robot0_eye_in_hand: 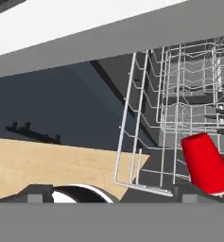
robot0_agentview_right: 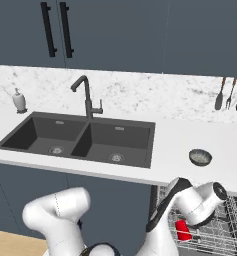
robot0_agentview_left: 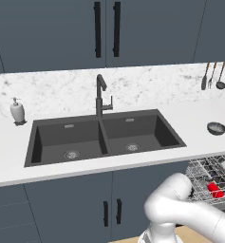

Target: Pick up the cup and bowl from the counter, place them in the dishwasher, and close the dishwasher door.

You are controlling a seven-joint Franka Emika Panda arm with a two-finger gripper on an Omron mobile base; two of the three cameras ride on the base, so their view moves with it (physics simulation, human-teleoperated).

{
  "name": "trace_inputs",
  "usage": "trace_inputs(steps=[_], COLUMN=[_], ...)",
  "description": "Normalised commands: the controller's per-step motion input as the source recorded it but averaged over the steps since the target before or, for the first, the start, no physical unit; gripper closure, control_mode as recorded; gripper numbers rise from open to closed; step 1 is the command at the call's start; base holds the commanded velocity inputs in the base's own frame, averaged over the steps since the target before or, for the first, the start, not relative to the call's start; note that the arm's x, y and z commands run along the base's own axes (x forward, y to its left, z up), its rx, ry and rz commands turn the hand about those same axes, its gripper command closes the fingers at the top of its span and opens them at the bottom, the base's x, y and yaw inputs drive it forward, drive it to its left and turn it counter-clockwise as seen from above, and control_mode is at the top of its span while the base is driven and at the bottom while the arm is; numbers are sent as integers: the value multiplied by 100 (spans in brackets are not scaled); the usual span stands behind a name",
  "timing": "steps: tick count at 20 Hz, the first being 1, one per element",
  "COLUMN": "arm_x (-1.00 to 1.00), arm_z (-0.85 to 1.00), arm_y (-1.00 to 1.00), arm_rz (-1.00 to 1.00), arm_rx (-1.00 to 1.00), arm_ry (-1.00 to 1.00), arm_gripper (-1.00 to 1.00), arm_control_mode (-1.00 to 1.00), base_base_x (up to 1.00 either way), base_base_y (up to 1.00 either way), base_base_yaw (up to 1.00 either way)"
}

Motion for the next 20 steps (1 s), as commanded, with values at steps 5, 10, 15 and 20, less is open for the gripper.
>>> trace_inputs(steps=[5,10,15,20], arm_x=[-3,7,52,81], arm_z=[76,85,46,3], arm_y=[56,25,1,-14], arm_rz=[0,0,0,0], arm_rx=[-31,-21,-5,0], arm_ry=[26,15,5,15], arm_gripper=[-100,-100,-100,-100], arm_control_mode=[-100,-100,-100,-100], base_base_x=[0,0,0,0], base_base_y=[0,0,0,0], base_base_yaw=[0,0,0,0])
